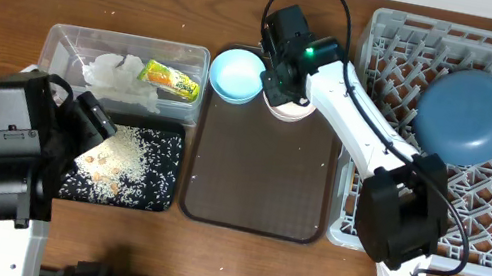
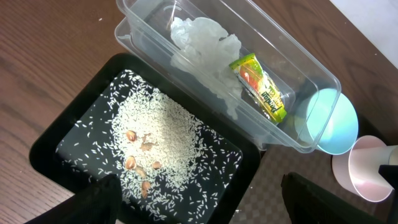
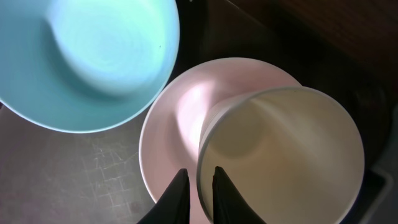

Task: Sort waste into correct bins and load items into the dishwasher rack
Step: 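Reach the right gripper to the white paper cup and grasp its rim, then carry the cup to the rack's back-left corner and set it upside down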

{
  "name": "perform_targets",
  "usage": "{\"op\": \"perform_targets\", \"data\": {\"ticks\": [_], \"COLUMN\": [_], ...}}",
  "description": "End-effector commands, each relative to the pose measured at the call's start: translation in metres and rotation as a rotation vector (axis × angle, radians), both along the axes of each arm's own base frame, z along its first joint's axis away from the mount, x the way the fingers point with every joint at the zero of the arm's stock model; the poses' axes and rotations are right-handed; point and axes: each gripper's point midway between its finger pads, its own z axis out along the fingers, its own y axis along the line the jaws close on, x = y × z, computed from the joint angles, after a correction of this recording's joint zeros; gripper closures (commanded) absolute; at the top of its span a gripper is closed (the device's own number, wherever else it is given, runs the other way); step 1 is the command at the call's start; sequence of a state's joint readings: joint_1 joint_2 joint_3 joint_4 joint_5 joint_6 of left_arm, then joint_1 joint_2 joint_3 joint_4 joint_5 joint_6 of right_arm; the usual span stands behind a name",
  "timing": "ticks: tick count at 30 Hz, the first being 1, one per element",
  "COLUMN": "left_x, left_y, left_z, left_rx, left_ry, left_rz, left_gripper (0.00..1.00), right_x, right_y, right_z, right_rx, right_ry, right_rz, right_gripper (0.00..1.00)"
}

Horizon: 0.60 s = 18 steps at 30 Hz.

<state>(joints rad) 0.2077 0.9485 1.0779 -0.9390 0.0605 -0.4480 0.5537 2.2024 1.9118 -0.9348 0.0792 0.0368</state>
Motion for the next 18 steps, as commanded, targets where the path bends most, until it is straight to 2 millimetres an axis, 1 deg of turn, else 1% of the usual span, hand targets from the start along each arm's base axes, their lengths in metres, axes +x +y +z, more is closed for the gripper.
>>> {"op": "perform_targets", "data": {"ticks": [1,6,12,14,16,18], "left_x": [0.0,0.001,0.001,0.001,0.001,0.001], "left_y": [0.003,0.003,0.003,0.003,0.003,0.003], "left_z": [0.002,0.002,0.002,0.002,0.002,0.002], "left_rx": [0.013,0.013,0.013,0.013,0.013,0.013], "left_ry": [0.0,0.0,0.0,0.0,0.0,0.0], "left_rz": [0.008,0.008,0.008,0.008,0.008,0.008], "left_gripper": [0.15,0.15,0.15,0.15,0.15,0.15], "right_x": [-0.002,-0.004,-0.004,-0.002,0.001,0.005], "right_y": [-0.001,-0.008,-0.006,-0.005,-0.004,-0.001], "right_z": [-0.004,-0.006,-0.005,-0.004,0.003,0.019], "right_rx": [-0.017,-0.047,-0.044,-0.041,-0.041,-0.023], "right_ry": [0.009,0.018,0.014,0.008,-0.013,-0.046], "right_rz": [0.008,0.0,0.002,0.004,0.034,0.035], "right_gripper": [0.89,0.92,0.99,0.99,0.99,0.99]}}
